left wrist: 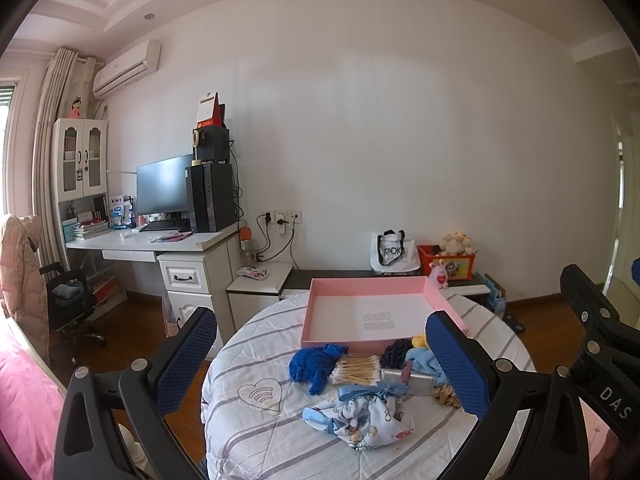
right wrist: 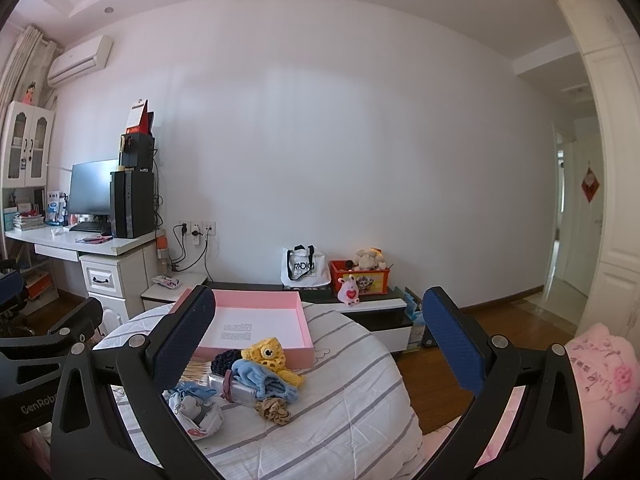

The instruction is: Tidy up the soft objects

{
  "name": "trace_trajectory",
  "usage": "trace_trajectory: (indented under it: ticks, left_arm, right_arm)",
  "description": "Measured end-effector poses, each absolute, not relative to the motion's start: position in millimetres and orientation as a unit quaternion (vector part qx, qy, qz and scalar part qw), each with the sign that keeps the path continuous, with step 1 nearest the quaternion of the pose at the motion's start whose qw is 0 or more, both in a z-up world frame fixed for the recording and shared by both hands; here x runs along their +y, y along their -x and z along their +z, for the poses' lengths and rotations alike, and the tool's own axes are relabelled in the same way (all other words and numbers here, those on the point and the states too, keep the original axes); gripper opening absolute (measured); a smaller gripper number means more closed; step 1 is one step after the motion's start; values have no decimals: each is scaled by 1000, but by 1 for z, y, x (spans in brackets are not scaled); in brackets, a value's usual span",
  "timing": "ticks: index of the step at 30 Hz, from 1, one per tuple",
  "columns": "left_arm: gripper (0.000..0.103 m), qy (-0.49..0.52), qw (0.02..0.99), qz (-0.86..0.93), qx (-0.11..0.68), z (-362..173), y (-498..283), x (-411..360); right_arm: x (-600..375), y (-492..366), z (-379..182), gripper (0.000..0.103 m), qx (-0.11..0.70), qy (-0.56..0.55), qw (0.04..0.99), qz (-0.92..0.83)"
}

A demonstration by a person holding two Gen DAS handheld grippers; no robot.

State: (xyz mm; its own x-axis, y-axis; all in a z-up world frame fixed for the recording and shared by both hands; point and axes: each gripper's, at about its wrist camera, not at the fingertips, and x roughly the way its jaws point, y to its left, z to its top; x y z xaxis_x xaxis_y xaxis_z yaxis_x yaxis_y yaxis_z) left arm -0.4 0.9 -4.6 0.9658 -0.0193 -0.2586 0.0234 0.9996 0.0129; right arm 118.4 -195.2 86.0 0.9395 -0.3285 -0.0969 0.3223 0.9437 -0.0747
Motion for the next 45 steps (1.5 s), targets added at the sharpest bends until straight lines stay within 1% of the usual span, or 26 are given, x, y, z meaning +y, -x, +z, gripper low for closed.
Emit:
trace_trajectory:
  ticks: [45]
  left_arm:
    - [103,-11,992,-10,129,-1,6,0]
  right_arm:
    - [-195,-120,86,103,54,29,984,-168]
